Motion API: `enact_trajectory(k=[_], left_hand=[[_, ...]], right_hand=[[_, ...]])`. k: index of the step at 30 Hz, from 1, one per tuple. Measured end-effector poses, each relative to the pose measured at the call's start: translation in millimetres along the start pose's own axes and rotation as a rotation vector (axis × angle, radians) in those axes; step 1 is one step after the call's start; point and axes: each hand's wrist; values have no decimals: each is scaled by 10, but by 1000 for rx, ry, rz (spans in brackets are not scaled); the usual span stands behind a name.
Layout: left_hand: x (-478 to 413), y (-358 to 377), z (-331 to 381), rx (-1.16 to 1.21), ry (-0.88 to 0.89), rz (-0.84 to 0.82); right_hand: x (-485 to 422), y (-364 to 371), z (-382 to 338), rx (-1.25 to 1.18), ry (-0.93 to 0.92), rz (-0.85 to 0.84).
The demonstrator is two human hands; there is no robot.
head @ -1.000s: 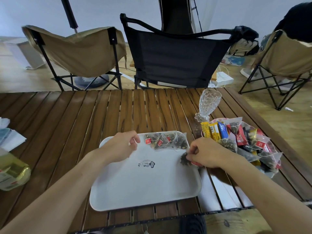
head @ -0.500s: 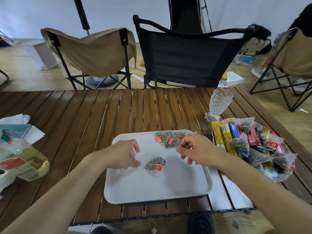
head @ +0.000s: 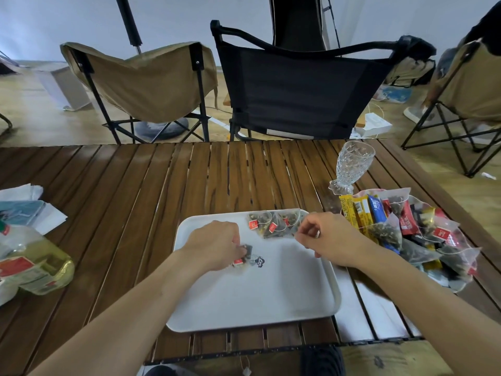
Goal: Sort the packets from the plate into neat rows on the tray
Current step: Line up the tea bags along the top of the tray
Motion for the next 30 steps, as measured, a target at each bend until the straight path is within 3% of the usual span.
enact_trajectory(k=[5, 9, 16, 20, 30], left_hand=[[-68, -33, -84, 4, 114, 260], [-59, -36, -143, 77, 171, 228], [-118, 70, -253, 94, 25, 139], [-242, 106, -212, 214, 124, 189], [-478, 143, 39, 232, 216, 262]], right_hand=[[-13, -16, 40, -7, -15, 10], [-1, -22, 46, 7, -15, 11], [1, -3, 78, 107, 23, -42], [-12, 22, 107, 160, 44, -56], [-36, 47, 119, 253, 46, -48]])
Point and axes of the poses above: each hand's wrist, its own x-axis away from the middle knuckle, its own y-axis out of the palm, z = x × y, and after that the axes turned 10 degrees about -z, right-handed
